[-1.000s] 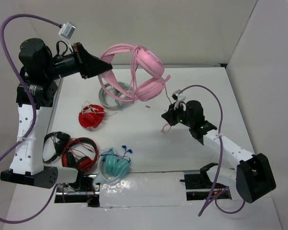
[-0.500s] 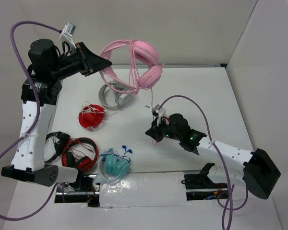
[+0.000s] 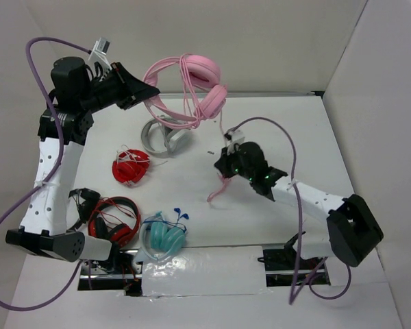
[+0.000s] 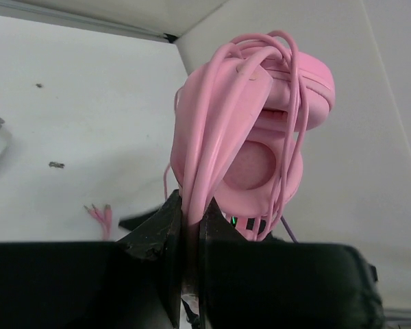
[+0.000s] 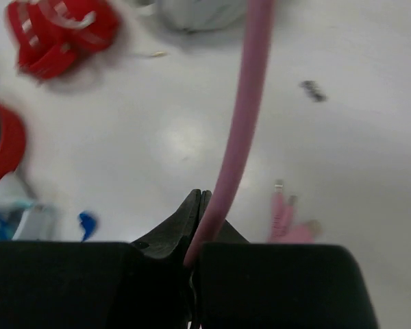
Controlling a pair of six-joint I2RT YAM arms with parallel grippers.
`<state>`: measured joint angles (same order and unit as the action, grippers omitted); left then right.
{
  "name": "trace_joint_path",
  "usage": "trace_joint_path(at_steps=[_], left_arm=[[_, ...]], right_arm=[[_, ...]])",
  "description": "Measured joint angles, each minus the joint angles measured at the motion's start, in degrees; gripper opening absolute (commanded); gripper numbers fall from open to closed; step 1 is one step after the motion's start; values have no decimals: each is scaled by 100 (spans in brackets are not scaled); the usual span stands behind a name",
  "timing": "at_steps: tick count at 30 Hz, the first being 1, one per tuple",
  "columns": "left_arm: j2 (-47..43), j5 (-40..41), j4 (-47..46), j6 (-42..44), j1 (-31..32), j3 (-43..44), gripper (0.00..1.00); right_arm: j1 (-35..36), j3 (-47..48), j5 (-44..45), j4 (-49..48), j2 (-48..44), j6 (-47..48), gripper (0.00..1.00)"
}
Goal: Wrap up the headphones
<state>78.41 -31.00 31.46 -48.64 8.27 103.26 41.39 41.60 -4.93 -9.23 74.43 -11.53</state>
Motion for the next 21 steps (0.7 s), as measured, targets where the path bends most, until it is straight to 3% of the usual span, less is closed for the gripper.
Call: trace_joint_path(at_steps=[4,6,17,21], left_arm=[[-48,-780,-160,-101,-227,35,0],[-87,-1309,-365,-192,-376,35,0],[236,-4612,-2306,-1207,-621,33,0],[470,-4887,-2481,-1325,-616,33,0]], right_arm=[[-1510,-2,-87,-92,63,-374,0],[-1921,50,-129,-83,76,-407,0],[-2107,2199,-898,-90,1751,-273,0],[-2020,2284,-1296,-129,2076,-247,0]])
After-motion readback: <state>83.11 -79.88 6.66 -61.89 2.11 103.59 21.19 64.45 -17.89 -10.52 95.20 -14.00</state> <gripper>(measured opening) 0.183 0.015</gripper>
